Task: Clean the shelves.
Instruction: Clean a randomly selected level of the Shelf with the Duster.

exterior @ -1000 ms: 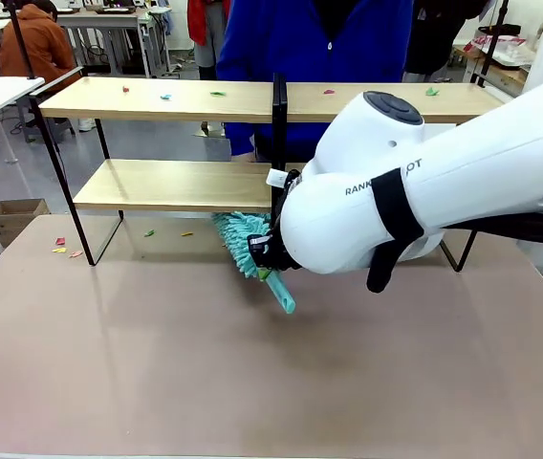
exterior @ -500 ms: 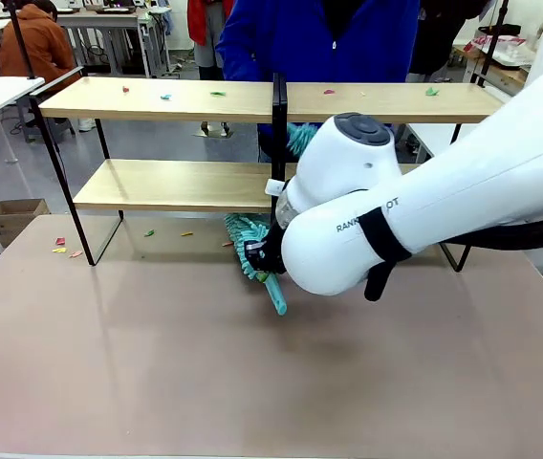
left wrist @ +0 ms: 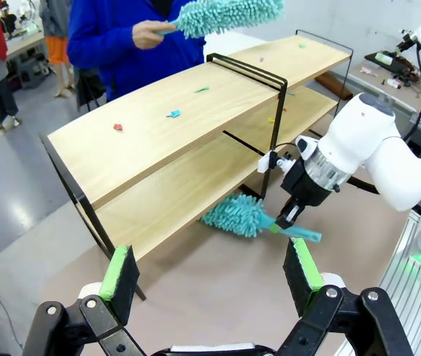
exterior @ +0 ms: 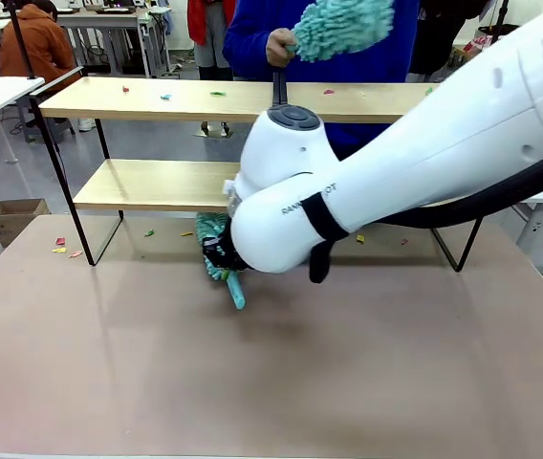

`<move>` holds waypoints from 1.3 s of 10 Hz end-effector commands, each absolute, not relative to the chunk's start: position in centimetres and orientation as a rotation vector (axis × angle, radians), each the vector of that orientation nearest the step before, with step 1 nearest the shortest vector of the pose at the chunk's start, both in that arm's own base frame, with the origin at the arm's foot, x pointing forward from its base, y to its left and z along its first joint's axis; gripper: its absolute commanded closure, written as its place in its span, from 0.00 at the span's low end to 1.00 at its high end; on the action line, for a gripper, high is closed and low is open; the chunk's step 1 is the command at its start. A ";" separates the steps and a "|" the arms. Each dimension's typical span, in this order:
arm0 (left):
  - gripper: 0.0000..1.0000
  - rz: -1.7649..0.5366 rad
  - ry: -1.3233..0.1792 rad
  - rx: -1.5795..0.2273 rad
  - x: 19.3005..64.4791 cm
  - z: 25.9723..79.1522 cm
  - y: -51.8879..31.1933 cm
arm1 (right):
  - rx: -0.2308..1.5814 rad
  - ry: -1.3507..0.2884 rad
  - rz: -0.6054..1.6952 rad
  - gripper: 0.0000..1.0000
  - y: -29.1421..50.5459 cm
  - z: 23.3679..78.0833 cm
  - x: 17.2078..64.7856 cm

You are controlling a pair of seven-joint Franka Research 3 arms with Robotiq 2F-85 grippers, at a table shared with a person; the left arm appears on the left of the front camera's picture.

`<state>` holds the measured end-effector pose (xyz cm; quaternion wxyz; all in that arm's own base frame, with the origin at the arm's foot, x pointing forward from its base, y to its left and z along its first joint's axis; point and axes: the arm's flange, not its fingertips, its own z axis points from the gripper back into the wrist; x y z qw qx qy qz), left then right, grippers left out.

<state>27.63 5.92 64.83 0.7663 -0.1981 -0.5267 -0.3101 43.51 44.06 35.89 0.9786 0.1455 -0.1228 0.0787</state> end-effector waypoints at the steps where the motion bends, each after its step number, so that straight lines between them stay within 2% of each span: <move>1: 0.00 -0.673 -1.148 -0.432 27.7 64.9 5.9 | 0.277 -0.264 0.175 0.88 46.5 36.3 44.7; 6: 0.00 -0.673 -1.148 -0.432 27.7 64.9 5.9 | 0.264 -0.269 0.231 0.88 50.9 36.3 46.0; 9: 0.00 -0.673 -1.148 -0.432 27.7 64.9 5.9 | 0.282 -0.234 0.369 0.88 53.2 36.2 45.1; 11: 0.00 -0.673 -1.148 -0.432 27.7 64.9 5.9 | 0.164 -0.218 0.462 0.88 53.0 36.1 44.8; 13: 0.00 -0.673 -1.148 -0.432 27.7 64.9 5.9 | 0.165 -0.201 0.669 0.88 52.0 37.4 43.9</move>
